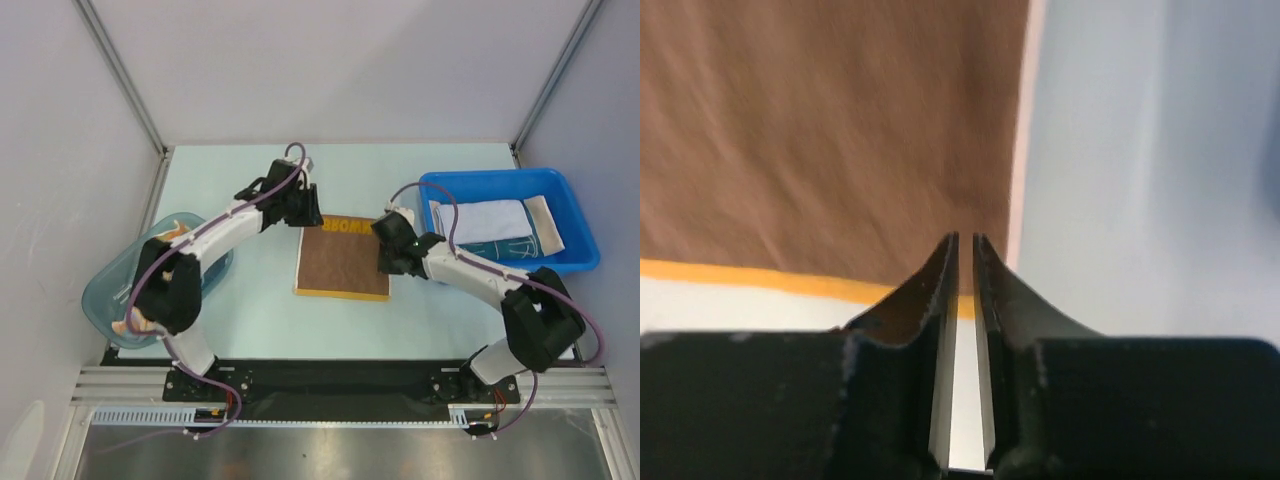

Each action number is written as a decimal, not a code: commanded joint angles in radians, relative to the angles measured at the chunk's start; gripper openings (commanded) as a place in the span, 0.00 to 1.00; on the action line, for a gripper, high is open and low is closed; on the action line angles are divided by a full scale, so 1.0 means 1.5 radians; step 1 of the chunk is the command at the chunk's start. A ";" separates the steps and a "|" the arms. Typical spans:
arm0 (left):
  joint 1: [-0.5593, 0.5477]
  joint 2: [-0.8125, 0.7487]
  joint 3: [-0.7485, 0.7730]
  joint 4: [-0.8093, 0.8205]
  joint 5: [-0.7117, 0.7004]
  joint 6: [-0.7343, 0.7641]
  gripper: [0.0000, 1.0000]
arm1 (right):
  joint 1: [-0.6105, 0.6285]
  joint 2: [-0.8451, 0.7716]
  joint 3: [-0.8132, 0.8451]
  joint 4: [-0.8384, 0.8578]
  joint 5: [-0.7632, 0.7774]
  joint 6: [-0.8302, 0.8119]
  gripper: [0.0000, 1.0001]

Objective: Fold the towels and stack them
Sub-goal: Fold the towel

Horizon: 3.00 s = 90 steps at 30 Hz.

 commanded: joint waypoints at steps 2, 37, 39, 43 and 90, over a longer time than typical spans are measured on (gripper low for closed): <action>0.017 0.183 0.146 -0.018 0.064 0.074 0.36 | -0.083 0.106 0.127 0.103 -0.114 -0.197 0.14; 0.076 0.175 0.077 -0.047 -0.066 -0.005 0.40 | -0.162 0.384 0.389 0.113 -0.238 -0.460 0.24; 0.076 0.170 0.085 -0.044 -0.057 0.006 0.41 | -0.165 0.390 0.386 0.122 -0.237 -0.463 0.24; 0.081 0.169 0.138 -0.039 -0.012 0.076 0.46 | -0.180 0.421 0.408 0.116 -0.238 -0.482 0.25; 0.147 0.401 0.420 -0.210 0.194 0.466 0.00 | -0.259 0.575 0.723 -0.227 -0.446 -0.789 0.00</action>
